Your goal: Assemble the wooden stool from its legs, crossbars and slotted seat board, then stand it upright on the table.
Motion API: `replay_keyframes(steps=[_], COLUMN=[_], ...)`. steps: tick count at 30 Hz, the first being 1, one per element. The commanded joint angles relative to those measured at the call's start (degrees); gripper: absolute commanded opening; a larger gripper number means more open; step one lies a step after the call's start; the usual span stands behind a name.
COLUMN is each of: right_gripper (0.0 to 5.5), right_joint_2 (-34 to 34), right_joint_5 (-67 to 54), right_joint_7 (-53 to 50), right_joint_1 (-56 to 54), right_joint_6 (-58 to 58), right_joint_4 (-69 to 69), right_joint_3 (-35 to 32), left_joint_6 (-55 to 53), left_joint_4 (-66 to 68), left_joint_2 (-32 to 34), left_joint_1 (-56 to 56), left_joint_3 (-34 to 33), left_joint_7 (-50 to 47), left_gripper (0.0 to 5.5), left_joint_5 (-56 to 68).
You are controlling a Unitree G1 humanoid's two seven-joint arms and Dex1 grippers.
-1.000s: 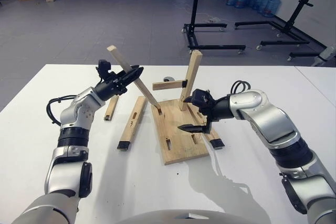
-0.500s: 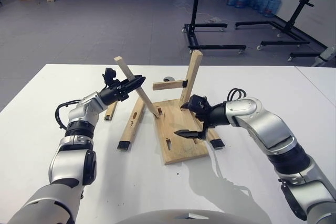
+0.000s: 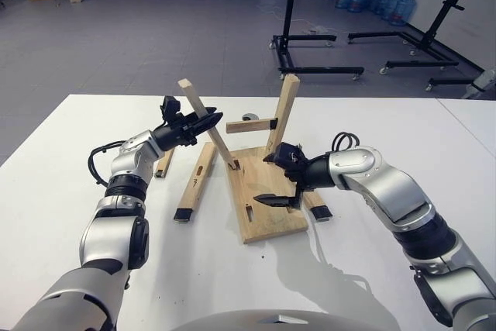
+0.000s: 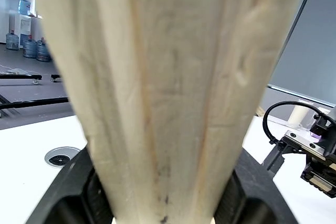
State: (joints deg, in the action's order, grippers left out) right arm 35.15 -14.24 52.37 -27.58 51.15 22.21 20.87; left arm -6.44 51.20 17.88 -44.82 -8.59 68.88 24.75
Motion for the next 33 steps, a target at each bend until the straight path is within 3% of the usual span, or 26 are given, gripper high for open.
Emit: replay_keyframes(steps=[1,10,16,28,33], right_gripper=[5.40,5.40,5.40,5.40,5.40], right_joint_2=[-0.1,-0.5,-0.6,-1.0,-1.1], right_joint_5=[-0.8,-1.2,-1.5,-1.9,-1.9], right_joint_7=[-0.6,-0.7,-1.0,-1.5,-1.8], right_joint_1=[0.6,-0.1,-0.5,-0.2,0.1], right_joint_6=[0.7,0.5,0.4,0.5,0.5], right_joint_4=[0.9,0.6,0.3,0.8,1.0], right_joint_3=[0.6,1.3,1.5,2.0,2.1], left_joint_6=[-0.1,-1.0,3.8,5.1,5.0], left_joint_4=[1.6,3.4,6.0,8.2,8.5], left_joint_2=[-0.4,-0.1,-0.2,-3.1,-1.1], left_joint_1=[-0.2,-0.5,-0.5,-0.1,0.2], left_joint_3=[0.9,-2.4,-3.8,-4.9,-3.4], left_joint_7=[0.5,5.4,5.4,5.9,8.3], left_gripper=[2.01,2.01,2.01,2.01,2.01], left_joint_5=[-1.8,1.1,0.2,0.8,-1.1])
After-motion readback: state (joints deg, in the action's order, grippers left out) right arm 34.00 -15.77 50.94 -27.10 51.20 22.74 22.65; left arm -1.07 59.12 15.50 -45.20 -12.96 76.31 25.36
